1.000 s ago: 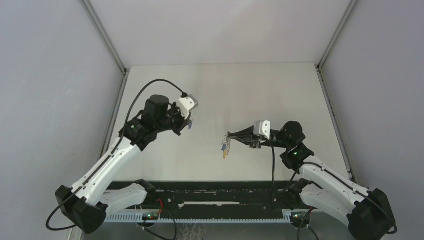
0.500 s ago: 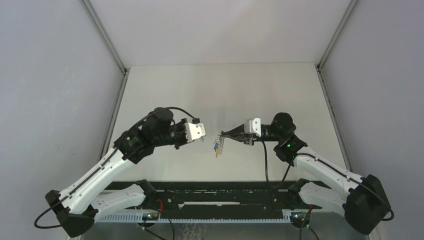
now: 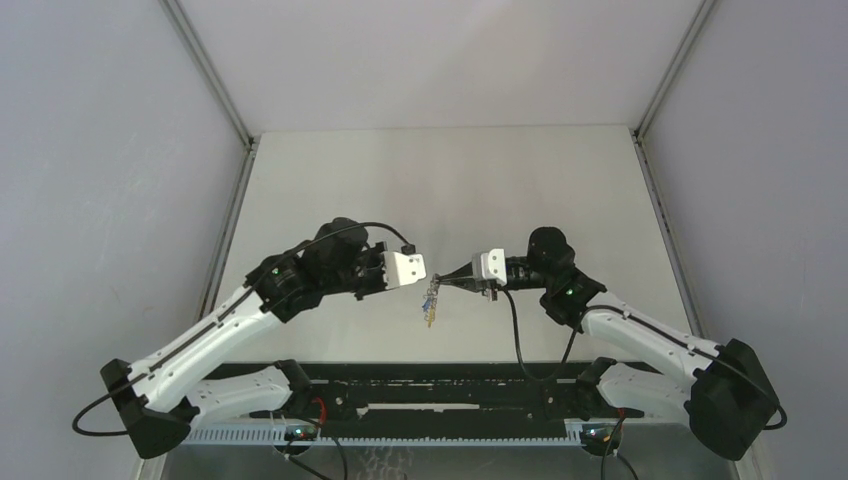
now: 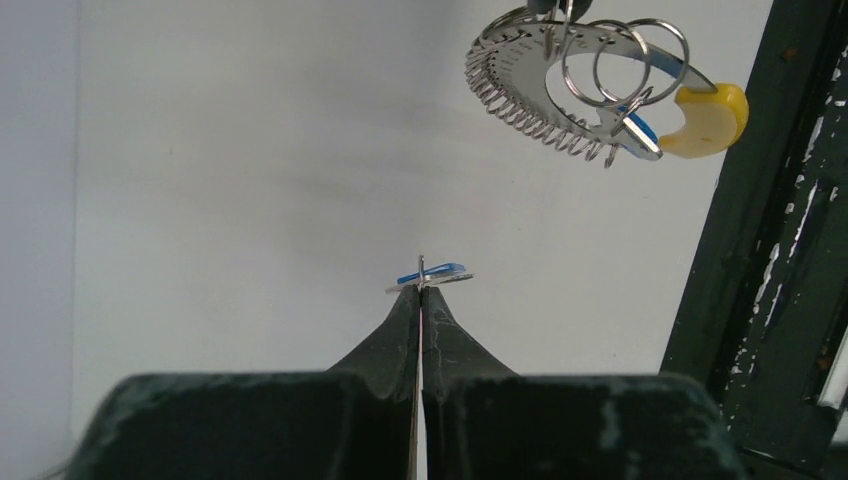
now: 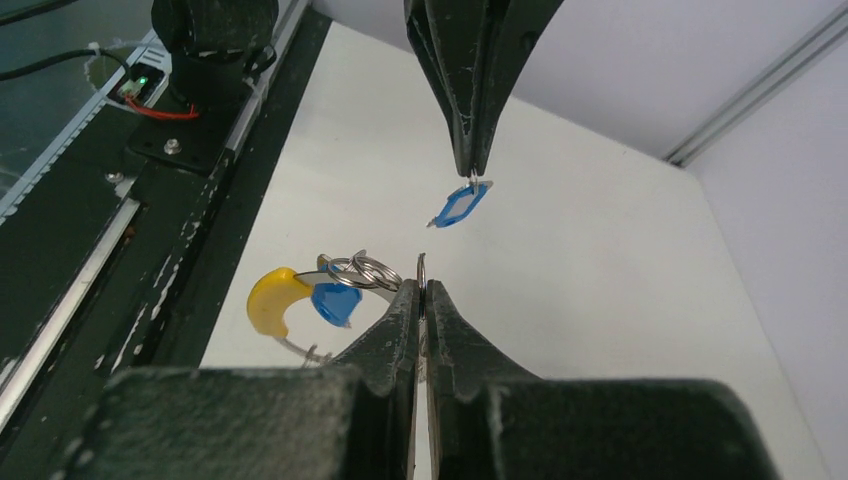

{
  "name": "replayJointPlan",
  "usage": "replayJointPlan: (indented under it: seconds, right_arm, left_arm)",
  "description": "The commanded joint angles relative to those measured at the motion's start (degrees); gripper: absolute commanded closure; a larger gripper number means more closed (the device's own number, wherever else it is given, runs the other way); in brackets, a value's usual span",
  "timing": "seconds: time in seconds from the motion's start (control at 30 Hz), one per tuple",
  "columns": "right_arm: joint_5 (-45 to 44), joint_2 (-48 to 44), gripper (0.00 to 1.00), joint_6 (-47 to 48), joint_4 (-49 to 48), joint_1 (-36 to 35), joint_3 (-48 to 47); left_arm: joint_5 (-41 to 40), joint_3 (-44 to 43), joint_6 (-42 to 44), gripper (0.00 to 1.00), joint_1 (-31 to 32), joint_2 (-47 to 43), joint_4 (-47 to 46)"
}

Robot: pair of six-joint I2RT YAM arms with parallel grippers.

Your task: Put the keys on the keyring

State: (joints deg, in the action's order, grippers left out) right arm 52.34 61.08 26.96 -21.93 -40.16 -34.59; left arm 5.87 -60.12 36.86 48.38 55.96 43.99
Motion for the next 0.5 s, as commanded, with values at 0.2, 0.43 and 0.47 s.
replayJointPlan:
  seconds: [0.2, 0.43, 0.47]
  right_arm:
    - [-3.8, -2.6, 1.0, 0.8, 7.8, -1.2, -0.3]
    - [-4.0, -2.8, 1.0, 0.2, 6.7, -1.5, -0.2]
    - [-4.4, -3.2, 1.0, -0.2, 7.2, -1.3, -0.2]
  left_arm:
    - [3.5, -0.4, -6.8, 1.0, 1.6, 1.0, -3.3]
    - [3.4, -1.8, -4.7, 1.0, 3.0, 2.9, -0.5]
    - [3.0, -1.8, -5.1, 1.0, 3.1, 3.6, 0.2]
